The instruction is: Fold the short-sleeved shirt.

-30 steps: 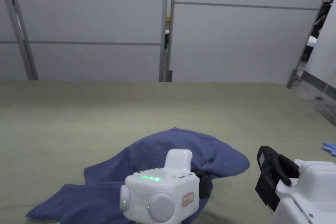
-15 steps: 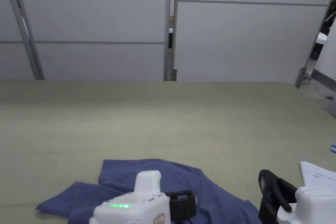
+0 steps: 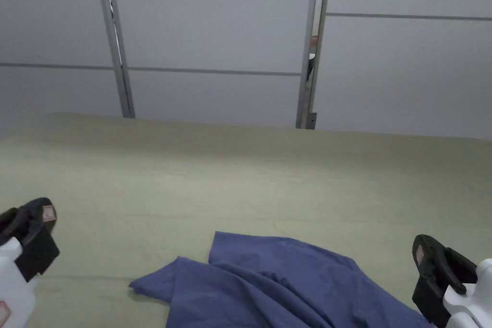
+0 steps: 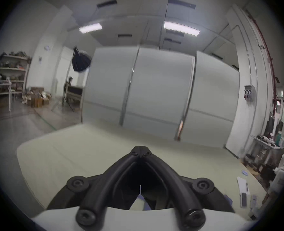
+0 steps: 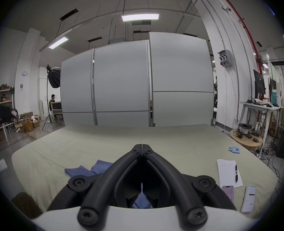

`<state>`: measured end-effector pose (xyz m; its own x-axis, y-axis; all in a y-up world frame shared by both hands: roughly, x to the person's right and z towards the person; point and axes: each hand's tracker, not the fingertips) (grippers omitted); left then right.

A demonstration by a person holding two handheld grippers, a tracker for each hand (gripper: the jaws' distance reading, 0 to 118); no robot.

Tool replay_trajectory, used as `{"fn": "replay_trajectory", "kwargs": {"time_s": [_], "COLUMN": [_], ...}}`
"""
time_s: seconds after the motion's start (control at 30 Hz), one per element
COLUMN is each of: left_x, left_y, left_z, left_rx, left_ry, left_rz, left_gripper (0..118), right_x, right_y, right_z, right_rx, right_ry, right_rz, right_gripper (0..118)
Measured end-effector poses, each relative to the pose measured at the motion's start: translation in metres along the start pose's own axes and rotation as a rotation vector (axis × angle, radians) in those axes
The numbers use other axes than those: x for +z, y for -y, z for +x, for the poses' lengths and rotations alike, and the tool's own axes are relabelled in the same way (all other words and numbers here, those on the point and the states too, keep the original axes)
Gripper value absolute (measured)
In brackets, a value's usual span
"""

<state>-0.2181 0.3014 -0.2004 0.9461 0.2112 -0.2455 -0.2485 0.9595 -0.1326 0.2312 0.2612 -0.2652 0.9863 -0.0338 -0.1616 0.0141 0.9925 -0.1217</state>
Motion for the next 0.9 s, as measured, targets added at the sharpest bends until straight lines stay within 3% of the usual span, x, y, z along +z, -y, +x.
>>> {"fn": "replay_trajectory", "kwargs": {"time_s": [0.07,0.1,0.13,0.17,0.27,0.37,0.4,0.43,0.47,0.5,0.53,0.57,0.6,0.63,0.67,0.73,0.77,0.8,0.87,0.9], "left_x": [-0.036,-0.055,-0.076,-0.098,-0.129,-0.149,-0.152,-0.148,-0.147,-0.142,-0.140,-0.137,-0.133,-0.129,-0.126,-0.120,-0.116,-0.114,-0.108,-0.104], "left_y": [0.031,0.053,0.077,0.101,0.170,0.226,0.237,0.238,0.242,0.237,0.234,0.227,0.221,0.216,0.213,0.203,0.200,0.196,0.192,0.189], "left_z": [0.006,0.008,0.010,0.012,0.020,0.030,0.034,0.038,0.042,0.049,0.051,0.051,0.049,0.047,0.047,0.043,0.042,0.041,0.040,0.038], "left_rx": [-0.005,0.009,0.005,-0.016,-0.006,-0.072,-0.088,-0.099,-0.113,-0.202,-0.205,-0.161,-0.063,-0.009,0.011,0.006,0.008,0.003,0.004,0.013], "left_ry": [0.002,0.002,0.001,0.006,0.034,-0.022,-0.031,-0.046,-0.078,-0.167,-0.119,-0.049,0.017,0.037,0.069,0.054,0.063,0.073,0.066,0.075], "left_rz": [-0.189,-0.284,-0.432,-0.599,-0.890,-0.982,-0.993,-0.998,-1.020,-0.961,-0.945,-0.972,-0.993,-0.982,-0.986,-0.955,-0.945,-0.937,-0.937,-0.934], "left_gripper": [1,37,91,118,118,116,101,76,64,46,16,5,5,5,5,5,5,5,5,5], "right_x": [-0.002,-0.003,-0.003,-0.003,-0.006,-0.013,-0.017,-0.021,-0.027,-0.036,-0.047,-0.062,-0.081,-0.101,-0.111,-0.139,-0.148,-0.155,-0.156,-0.145], "right_y": [0.002,0.005,0.007,0.010,0.022,0.037,0.043,0.050,0.057,0.064,0.072,0.080,0.091,0.106,0.118,0.148,0.162,0.176,0.187,0.178], "right_z": [0.000,0.001,0.002,0.004,0.015,0.032,0.039,0.046,0.053,0.062,0.071,0.083,0.096,0.108,0.115,0.131,0.136,0.140,0.144,0.140], "right_rx": [-0.013,-0.015,-0.017,-0.016,-0.003,0.003,0.001,0.002,0.009,0.021,0.021,0.001,-0.021,-0.040,-0.061,-0.011,-0.004,-0.024,-0.163,-0.131], "right_ry": [-0.001,0.001,0.003,0.006,0.037,0.080,0.097,0.111,0.118,0.129,0.138,0.136,0.138,0.144,0.118,0.140,0.155,0.168,0.109,0.170], "right_rz": [-0.019,-0.024,-0.030,-0.038,-0.086,-0.173,-0.201,-0.226,-0.264,-0.321,-0.383,-0.474,-0.583,-0.701,-0.718,-0.871,-0.928,-1.004,-1.060,-0.947], "right_gripper": [2,2,2,2,2,2,2,3,6,26,57,96,118,118,118,116,109,76,71,71]}}
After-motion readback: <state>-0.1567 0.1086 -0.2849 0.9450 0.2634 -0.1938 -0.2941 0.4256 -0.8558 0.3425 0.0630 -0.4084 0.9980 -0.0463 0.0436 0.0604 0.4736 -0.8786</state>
